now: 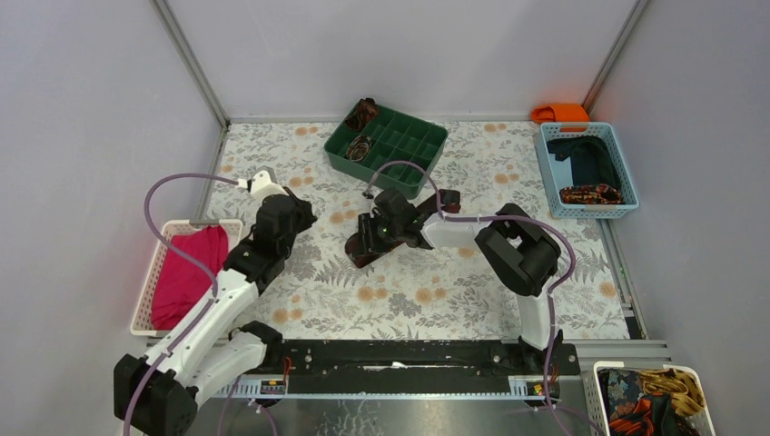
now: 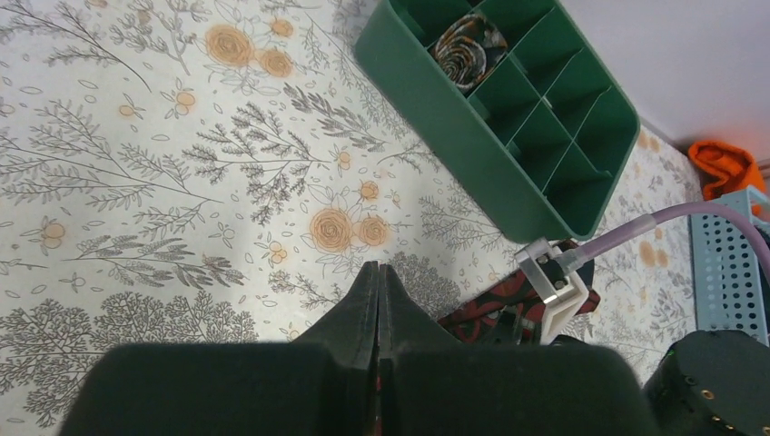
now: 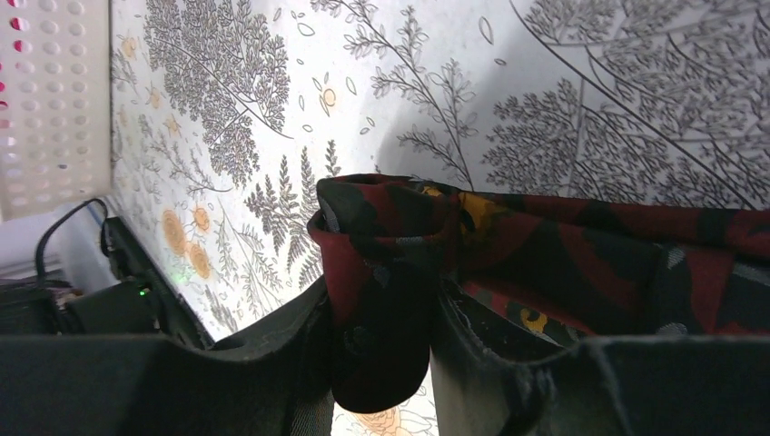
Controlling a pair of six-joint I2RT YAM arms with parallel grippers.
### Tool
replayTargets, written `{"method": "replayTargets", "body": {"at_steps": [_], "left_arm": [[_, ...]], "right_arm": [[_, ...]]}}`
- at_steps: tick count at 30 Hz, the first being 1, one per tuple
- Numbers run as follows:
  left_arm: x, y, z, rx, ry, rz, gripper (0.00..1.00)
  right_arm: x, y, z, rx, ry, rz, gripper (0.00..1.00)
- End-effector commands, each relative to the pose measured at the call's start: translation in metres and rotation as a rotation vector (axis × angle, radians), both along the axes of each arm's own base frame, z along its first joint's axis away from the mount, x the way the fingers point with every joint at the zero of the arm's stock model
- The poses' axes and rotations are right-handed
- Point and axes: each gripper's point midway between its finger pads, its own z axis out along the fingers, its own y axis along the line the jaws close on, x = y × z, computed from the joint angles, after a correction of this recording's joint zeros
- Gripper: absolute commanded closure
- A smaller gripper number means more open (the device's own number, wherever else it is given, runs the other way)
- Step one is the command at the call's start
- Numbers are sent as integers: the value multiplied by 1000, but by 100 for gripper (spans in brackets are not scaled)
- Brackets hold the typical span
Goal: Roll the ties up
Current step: Roll the tie at the center of the board.
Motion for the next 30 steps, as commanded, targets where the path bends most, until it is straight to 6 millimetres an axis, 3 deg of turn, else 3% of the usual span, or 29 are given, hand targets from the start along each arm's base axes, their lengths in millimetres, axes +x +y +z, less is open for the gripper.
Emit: {"method": "replayTargets", "body": {"at_steps": [1,10,24,30], "left_arm": [[13,-14,-3,-7,-36,-53,100],[31,-41,-36,-21,-7,-134,100],[57,-86,-79,-8,37,-262,100],[65,-103,-99,12,76,-299,100]], "right_arm": [[-11,-11,4,62,96,-18,58],[-7,-35,5,1,49,-57,43],[3,-47,33,-19,-6,-110,42],[7,-62,31,-134,-31,-101,42]]}}
